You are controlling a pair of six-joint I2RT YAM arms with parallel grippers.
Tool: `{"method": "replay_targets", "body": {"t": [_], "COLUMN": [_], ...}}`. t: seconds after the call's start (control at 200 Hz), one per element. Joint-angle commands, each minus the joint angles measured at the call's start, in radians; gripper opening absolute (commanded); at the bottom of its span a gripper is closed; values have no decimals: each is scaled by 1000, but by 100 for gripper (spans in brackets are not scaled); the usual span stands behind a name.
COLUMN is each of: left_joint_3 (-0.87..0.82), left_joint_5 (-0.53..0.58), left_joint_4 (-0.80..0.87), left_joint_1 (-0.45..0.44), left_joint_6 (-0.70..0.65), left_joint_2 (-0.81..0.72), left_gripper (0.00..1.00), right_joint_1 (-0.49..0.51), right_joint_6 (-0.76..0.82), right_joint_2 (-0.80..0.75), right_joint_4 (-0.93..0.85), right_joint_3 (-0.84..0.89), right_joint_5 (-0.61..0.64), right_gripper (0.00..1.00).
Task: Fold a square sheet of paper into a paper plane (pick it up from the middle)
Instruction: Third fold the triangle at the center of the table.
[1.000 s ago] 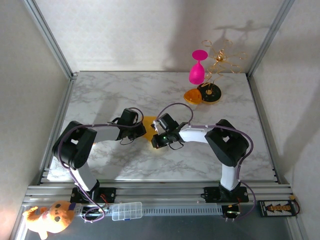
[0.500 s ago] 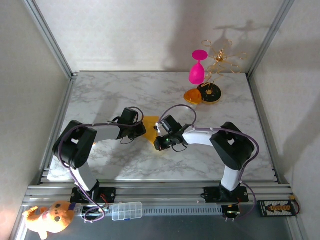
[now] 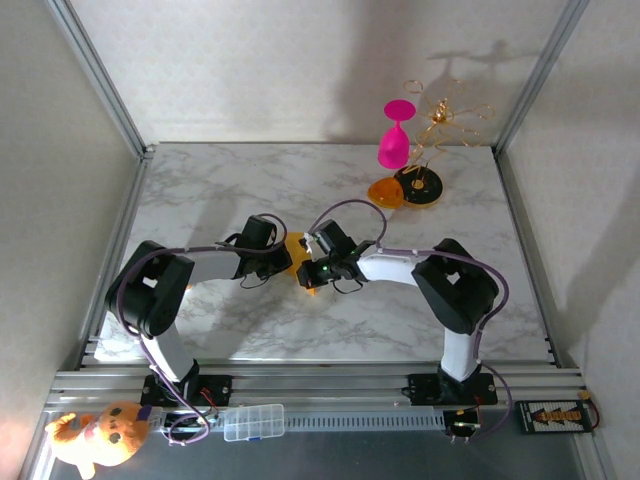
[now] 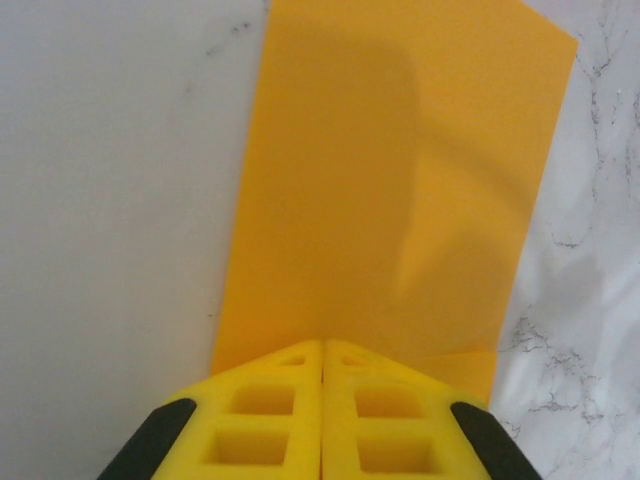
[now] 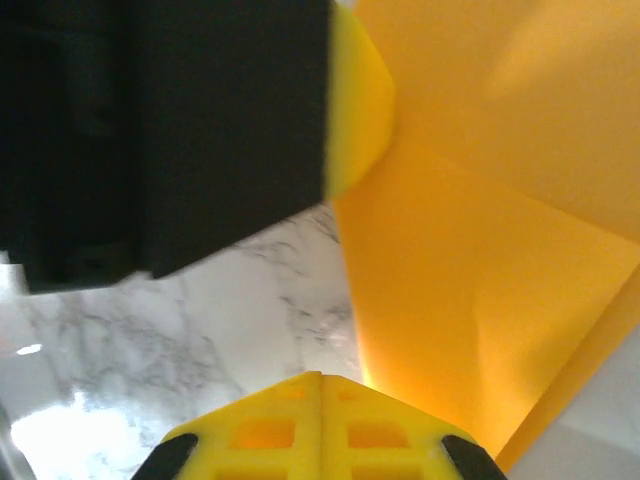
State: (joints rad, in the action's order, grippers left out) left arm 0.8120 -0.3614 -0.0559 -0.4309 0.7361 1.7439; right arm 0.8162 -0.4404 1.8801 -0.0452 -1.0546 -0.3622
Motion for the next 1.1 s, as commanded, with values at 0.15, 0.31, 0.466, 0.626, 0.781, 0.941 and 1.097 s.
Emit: {"method": "replay_targets", "body": {"t": [0.15,0.31,0.466,0.626,0.781,0.941,1.097], "left_joint_3": [19,-8,-75,-127,-128,-118,-92], "left_joint_5": [32,-55,-58,-58,-63,-70,-27], "left_joint_4": [59,-63,-120,-152,-177,-192,-136], "left_joint_1": [4,-1,-14,-42,-73,-77,-77], "left_joint_6": [1,-23,-26,11,26,29,16], "left_joint_2": [-2,-119,-199,-179,-128,-76,-50], "left_gripper": [8,16,19,13,9,8,8], "right_joint_1": [5,5,3,1,-1,-2,-1], "right_joint_6": [-32,-21,-17,-20,-24,-27,-28], "right_joint_2": [52,84,91,94,96,95,96], "right_joint_4": [-55,-99,-107,-108,-106,-103,-104], "right_joint_3": [-5,5,10,7,13,19,27], "right_joint_5": [52,75,75,72,68,65,65], "right_gripper": [1,1,1,0,0,0,0]}}
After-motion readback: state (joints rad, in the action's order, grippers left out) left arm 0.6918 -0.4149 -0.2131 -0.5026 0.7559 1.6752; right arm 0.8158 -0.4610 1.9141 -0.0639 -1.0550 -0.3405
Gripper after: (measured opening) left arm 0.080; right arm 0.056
